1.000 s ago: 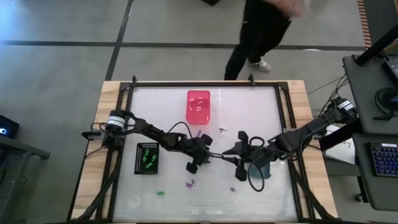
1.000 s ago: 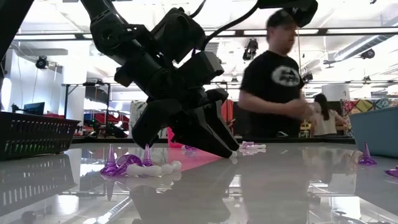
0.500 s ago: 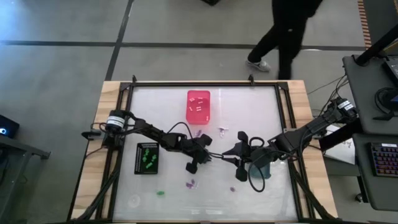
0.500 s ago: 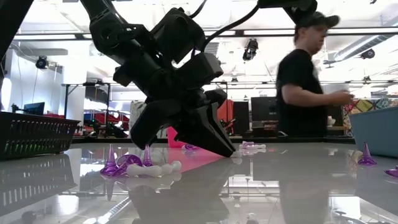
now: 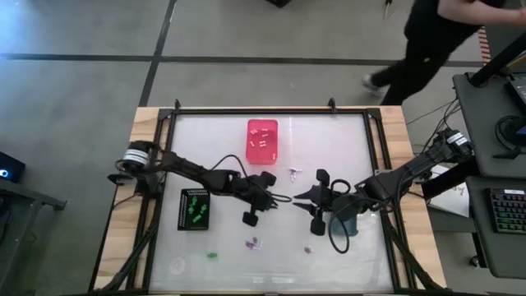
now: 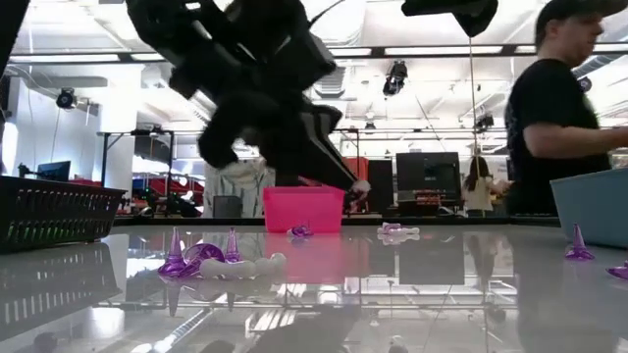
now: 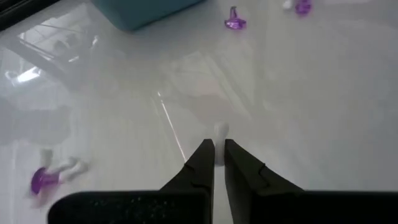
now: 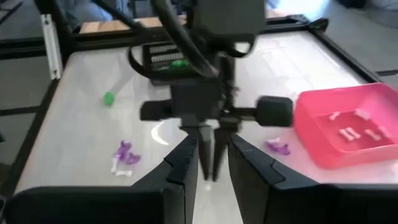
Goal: Sort Halloween decoration
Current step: Put the bone toy into the red bin
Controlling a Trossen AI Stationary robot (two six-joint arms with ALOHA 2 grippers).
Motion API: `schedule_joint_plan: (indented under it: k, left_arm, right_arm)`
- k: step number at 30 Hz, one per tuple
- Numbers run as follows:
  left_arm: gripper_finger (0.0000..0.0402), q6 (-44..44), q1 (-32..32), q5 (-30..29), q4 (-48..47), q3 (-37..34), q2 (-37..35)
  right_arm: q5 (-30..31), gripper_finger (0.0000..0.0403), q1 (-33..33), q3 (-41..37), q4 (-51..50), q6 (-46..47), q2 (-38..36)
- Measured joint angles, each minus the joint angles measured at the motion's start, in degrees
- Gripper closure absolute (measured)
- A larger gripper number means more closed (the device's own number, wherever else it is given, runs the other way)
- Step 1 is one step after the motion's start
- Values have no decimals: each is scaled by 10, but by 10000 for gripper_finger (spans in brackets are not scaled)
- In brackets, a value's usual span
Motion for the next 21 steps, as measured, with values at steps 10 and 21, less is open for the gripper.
schedule_joint_plan:
  k: [10, 21]
  left_arm:
    - [401, 7, 9, -33, -84, -30, -141]
    - [402, 10, 107, -148, -87, -92, -254]
  right_arm:
    - [3, 331, 0, 0, -1, -7, -5]
    - [2, 333, 1, -1, -1, -2, -5]
